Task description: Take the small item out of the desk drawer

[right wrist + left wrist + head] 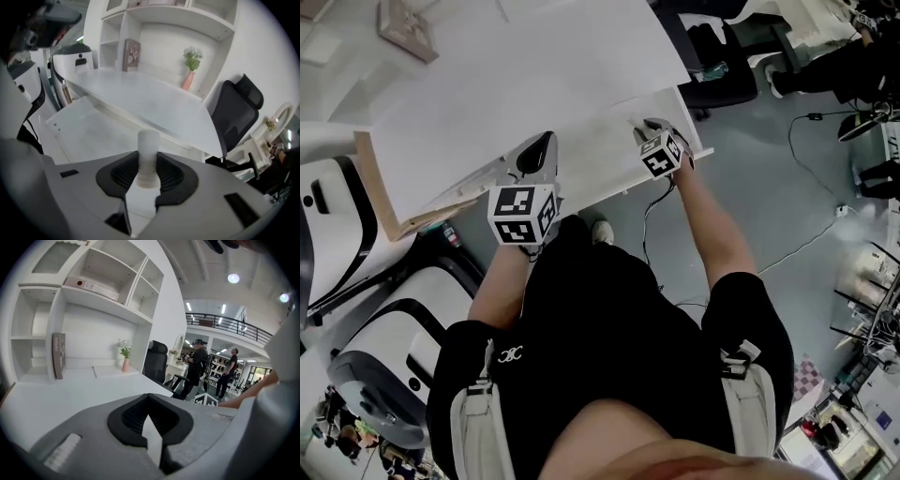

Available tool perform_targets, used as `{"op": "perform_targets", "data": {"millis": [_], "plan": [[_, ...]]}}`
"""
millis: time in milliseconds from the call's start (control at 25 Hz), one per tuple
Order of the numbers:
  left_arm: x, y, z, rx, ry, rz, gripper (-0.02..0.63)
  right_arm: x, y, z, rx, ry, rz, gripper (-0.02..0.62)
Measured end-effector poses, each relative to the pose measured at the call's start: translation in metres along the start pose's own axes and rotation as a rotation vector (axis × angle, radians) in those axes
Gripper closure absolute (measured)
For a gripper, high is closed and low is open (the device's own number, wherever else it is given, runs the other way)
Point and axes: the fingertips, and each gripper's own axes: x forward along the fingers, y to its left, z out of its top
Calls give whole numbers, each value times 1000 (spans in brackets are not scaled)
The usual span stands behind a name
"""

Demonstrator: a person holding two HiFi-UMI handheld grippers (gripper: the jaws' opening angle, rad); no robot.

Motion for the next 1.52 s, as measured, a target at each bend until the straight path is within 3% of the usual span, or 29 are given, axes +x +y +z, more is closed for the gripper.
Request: {"op": "perform_targets", "data": {"millis": [200,400,840,1080,1520], "plan": [[-4,-38,16,21,-39,-49,591,-80,-7,15,222,-197,-70,483],[1,-79,31,60,-66,-108,591,-166,-32,31,432,-451,-208,486],[9,-166,72,154,-140,-246,591,-349,-81,47,576,-821,-576,492],[9,-194,84,175,-152,-284,592,-405,-91,28,600,-885,-708,489],[10,-206,96,198,-171,-311,591,-410,-92,28,618,-906,-687,489]]}}
